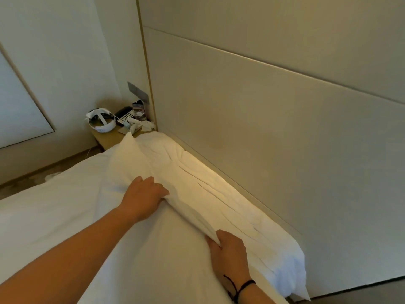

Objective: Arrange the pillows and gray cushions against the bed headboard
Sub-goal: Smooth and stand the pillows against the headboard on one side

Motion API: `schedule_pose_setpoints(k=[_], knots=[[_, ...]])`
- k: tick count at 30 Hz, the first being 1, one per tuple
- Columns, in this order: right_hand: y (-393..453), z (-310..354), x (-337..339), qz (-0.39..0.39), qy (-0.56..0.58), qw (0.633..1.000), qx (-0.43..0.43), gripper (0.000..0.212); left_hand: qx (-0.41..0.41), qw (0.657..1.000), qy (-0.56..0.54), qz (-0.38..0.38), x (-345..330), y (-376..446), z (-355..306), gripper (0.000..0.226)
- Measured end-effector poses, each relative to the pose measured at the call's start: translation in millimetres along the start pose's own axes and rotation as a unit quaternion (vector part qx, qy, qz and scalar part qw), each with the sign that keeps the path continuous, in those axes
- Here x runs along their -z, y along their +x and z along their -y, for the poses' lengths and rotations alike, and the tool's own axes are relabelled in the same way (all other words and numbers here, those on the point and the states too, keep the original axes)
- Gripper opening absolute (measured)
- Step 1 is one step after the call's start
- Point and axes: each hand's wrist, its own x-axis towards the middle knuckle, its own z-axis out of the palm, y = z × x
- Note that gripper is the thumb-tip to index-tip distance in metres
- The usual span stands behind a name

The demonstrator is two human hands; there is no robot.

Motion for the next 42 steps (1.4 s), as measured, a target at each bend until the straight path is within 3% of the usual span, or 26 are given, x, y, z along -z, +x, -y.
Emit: schedule_pose_setpoints(k=[5,9,14,18,19,21,23,29,33,38,42], knots=[[42,29,41,-0.036,0.1,0.993,0.045,0.04,0.026,0.997,-0.008,-0.076,53,37,19,0.03],[109,39,74,-0.048,0.108,0.99,0.081,0.038,0.047,0.993,-0.027,-0.107,83,98,18,0.028],[242,29,111,-0.051,0.063,0.993,0.091,0.047,0.182,0.973,-0.076,-0.122,91,209,-18,0.026],[343,-22,127,0.013,-0.084,0.996,0.03,0.016,0.215,0.961,-0.172,-0.018,32,261,-96,0.073],[351,-39,127,0.031,-0.119,0.992,0.03,0.029,0.209,0.957,-0.196,0.033,8,263,-117,0.081],[347,-77,125,0.042,-0.177,0.981,0.071,0.053,0.205,0.941,-0.236,0.129,-43,259,-154,0.089],[325,-110,126,0.024,-0.228,0.967,0.115,0.064,0.219,0.926,-0.256,0.171,-81,254,-177,0.086],[271,-169,149,-0.021,-0.298,0.951,0.081,0.073,0.251,0.921,-0.263,0.137,-102,249,-191,0.078],[266,-164,160,0.016,-0.32,0.944,0.075,0.054,0.257,0.912,-0.287,0.144,-94,239,-197,0.078],[271,-143,174,-0.014,-0.333,0.926,0.18,0.024,0.232,0.906,-0.321,0.153,-79,221,-204,0.076],[270,-139,183,-0.03,-0.388,0.914,0.116,0.014,0.192,0.907,-0.345,0.146,-59,184,-190,0.076]])
